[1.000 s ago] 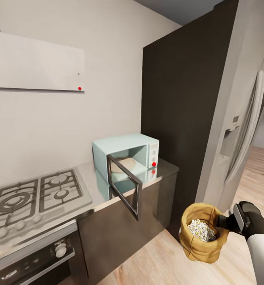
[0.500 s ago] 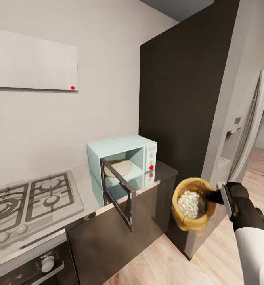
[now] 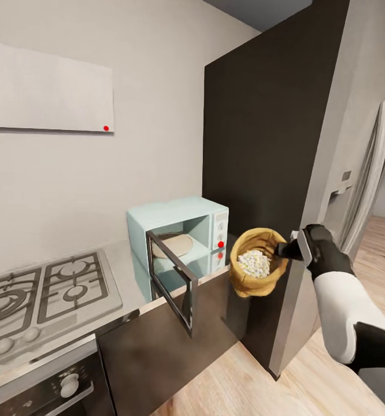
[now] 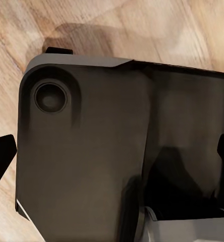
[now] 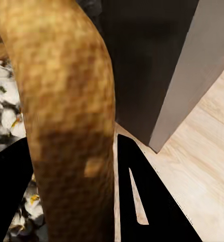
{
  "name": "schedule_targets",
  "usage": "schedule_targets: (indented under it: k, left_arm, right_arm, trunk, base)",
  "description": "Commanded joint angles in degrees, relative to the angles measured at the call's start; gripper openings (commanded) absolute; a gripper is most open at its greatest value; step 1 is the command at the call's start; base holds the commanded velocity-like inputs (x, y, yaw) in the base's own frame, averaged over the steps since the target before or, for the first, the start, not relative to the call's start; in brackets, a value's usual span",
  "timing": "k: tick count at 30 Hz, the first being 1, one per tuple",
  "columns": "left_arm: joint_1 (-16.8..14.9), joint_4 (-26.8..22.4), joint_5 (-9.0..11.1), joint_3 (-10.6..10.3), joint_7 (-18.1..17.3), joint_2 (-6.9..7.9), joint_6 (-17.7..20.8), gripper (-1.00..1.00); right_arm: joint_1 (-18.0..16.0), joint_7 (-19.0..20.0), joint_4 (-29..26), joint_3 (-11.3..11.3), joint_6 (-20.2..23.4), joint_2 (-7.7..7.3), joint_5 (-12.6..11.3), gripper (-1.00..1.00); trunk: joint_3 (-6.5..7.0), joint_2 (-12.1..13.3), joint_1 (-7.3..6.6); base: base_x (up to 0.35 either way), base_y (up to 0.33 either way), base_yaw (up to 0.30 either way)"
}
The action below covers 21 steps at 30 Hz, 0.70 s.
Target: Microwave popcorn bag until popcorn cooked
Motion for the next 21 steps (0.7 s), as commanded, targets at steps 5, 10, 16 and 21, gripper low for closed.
schedule_targets:
  k: [5,10,16,21]
  left_arm:
    - [0.02,-0.08,0.29,0.42,-0.17,-0.02,-0.04,1.00]
    - [0.02,-0.08,0.29,0.42,-0.17,-0.02,-0.04,1.00]
    - [0.02,-0.08,0.29,0.42,-0.17,-0.02,-0.04,1.00]
    - [0.02,-0.12,0.29,0.42,-0.17,-0.02,-0.12,1.00]
  right_arm:
    - [-1.57,0.16,1.05,-0.44,0.23,4.36,0.57,-1.00]
    - [-1.61,0.46,0.94,-0.60,0.23,6.85,0.61,-1.00]
    - [-1.62,0.66,0.41,-0.56,0.23,9.72,0.80,-1.00]
    - [-1.62,0.63,0.32,-0.71,0.23,9.86,0.62,-1.00]
  trunk:
    - [-0.07,-0.04,0.01]
    - [-0.07,-0.04,0.01]
    - [-0.07,-0.04,0.01]
    - [-0.07,-0.04,0.01]
  base:
    - [0.000,0.000,0.000]
    - [0.000,0.000,0.000]
    - [0.000,0.000,0.000]
    - [0.000,0.000,0.000]
